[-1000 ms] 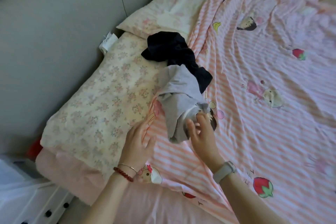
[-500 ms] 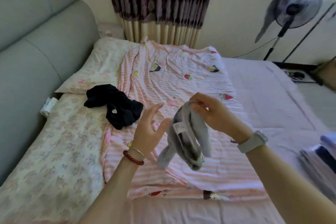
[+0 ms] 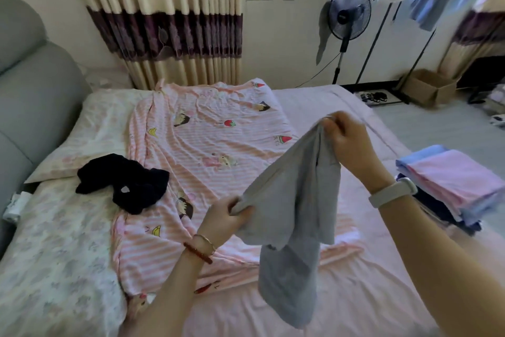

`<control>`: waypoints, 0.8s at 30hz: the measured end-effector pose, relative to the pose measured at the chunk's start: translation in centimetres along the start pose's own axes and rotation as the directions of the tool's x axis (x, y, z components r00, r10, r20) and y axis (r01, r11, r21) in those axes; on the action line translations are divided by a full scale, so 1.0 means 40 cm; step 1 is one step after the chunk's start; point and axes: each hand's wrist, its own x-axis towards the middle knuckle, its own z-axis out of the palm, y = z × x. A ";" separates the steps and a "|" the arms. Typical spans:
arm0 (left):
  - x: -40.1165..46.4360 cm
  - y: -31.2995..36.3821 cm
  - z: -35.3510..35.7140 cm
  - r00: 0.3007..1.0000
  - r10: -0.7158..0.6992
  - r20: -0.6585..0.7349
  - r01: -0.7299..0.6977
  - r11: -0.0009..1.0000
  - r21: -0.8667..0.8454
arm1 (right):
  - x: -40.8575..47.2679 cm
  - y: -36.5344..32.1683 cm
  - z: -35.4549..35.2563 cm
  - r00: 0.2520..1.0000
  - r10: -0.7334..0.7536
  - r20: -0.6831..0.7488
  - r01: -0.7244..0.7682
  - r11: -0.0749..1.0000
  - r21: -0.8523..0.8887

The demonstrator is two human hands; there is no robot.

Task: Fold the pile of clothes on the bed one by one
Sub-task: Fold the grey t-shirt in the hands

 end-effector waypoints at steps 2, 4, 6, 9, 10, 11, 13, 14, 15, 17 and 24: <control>0.027 0.018 -0.015 0.995 -0.044 -0.086 0.036 0.995 -0.092 | -0.009 0.083 -0.037 0.995 0.100 -0.005 -0.100 0.994 -0.033; 0.064 0.049 -0.020 0.985 -0.069 -0.161 0.052 0.993 -0.107 | -0.021 0.159 -0.066 0.984 0.178 -0.019 -0.179 0.981 -0.072; 0.103 0.091 0.003 0.981 -0.045 -0.187 0.035 0.998 -0.057 | -0.024 0.221 -0.083 0.971 0.240 -0.007 -0.239 0.962 -0.131; 0.150 0.161 0.082 0.973 -0.001 -0.232 -0.001 1.000 -0.006 | -0.023 0.278 -0.080 0.943 0.313 0.118 -0.281 0.932 -0.228; 0.164 0.182 0.111 0.965 -0.008 -0.261 0.005 1.000 -0.010 | -0.028 0.279 -0.074 0.937 0.299 0.181 -0.261 0.943 -0.205; 0.176 0.201 0.137 0.957 -0.036 -0.289 0.022 0.998 -0.051 | -0.038 0.275 -0.068 0.928 0.269 0.256 -0.241 0.961 -0.137; 0.199 0.234 0.181 0.946 -0.126 -0.297 0.064 0.976 -0.209 | -0.060 0.247 -0.053 0.894 0.184 0.409 -0.245 0.965 0.100; 0.204 0.254 0.199 0.947 -0.172 -0.272 0.089 0.952 -0.294 | -0.068 0.227 -0.048 0.869 0.157 0.470 -0.286 0.933 0.217; 0.204 0.278 0.214 0.950 -0.210 -0.232 0.113 0.922 -0.371 | -0.072 0.209 -0.044 0.837 0.138 0.529 -0.346 0.884 0.316; 0.202 0.319 0.233 0.964 -0.236 -0.122 0.141 0.845 -0.516 | -0.068 0.179 -0.034 0.792 0.104 0.602 -0.453 0.761 0.464; 0.210 0.342 0.195 0.966 -0.236 -0.107 0.165 0.881 -0.444 | 0.001 0.164 -0.004 0.928 0.075 0.366 -0.216 0.908 0.360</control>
